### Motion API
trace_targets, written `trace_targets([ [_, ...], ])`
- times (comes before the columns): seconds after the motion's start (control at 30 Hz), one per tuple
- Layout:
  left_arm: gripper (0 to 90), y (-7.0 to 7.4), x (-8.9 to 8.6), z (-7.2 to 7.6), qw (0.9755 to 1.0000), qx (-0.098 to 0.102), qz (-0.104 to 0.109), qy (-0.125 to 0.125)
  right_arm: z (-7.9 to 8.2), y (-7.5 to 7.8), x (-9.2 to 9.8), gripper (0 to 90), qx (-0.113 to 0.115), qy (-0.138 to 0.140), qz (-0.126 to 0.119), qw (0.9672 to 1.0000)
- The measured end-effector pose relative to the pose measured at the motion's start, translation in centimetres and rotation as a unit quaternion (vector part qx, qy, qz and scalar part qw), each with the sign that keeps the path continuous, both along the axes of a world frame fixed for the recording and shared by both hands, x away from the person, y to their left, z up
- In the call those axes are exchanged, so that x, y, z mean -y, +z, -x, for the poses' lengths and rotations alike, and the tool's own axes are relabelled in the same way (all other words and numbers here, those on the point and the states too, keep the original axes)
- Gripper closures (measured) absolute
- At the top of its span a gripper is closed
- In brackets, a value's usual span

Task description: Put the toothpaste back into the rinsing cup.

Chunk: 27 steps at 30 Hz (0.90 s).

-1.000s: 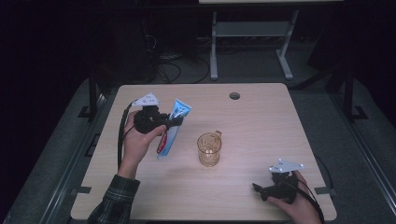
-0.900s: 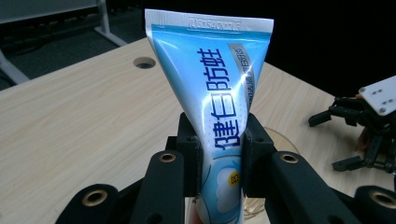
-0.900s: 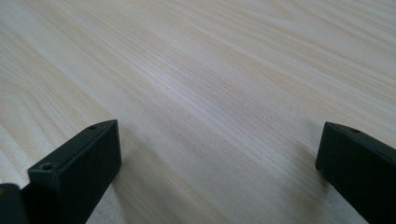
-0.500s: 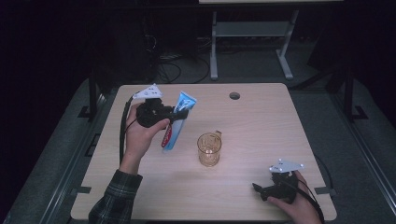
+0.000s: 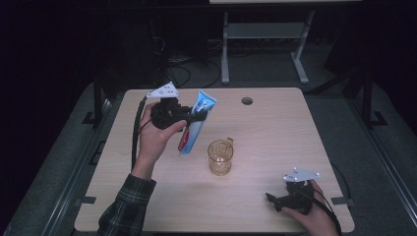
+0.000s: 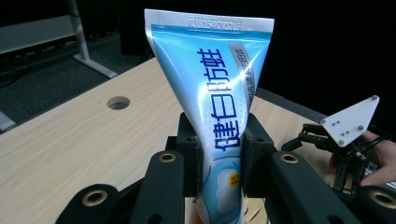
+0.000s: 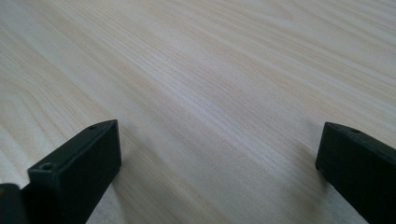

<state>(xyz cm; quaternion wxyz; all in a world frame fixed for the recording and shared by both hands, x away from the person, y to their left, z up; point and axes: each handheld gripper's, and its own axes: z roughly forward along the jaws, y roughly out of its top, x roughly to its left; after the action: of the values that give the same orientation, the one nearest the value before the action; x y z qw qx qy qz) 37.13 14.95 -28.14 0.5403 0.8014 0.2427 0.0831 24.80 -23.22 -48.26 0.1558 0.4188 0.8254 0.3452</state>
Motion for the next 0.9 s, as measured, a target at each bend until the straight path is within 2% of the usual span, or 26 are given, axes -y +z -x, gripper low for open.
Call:
trace_targets([
  [0.27,73.0,0.6,1.4,-0.3,0.9999,0.0,0.006,-0.014,0.0,0.0,0.0,0.0,0.0,0.0,0.001,1.0],
  [0.53,73.0,1.1,2.9,-0.4,0.9995,0.008,0.011,-0.028,0.0,0.0,0.0,0.0,0.0,0.0,0.001,1.0],
  [0.9,73.0,1.1,5.3,-0.6,0.9987,0.011,0.013,-0.049,0.1,0.0,0.0,0.0,-0.001,0.0,0.0,1.0],
])
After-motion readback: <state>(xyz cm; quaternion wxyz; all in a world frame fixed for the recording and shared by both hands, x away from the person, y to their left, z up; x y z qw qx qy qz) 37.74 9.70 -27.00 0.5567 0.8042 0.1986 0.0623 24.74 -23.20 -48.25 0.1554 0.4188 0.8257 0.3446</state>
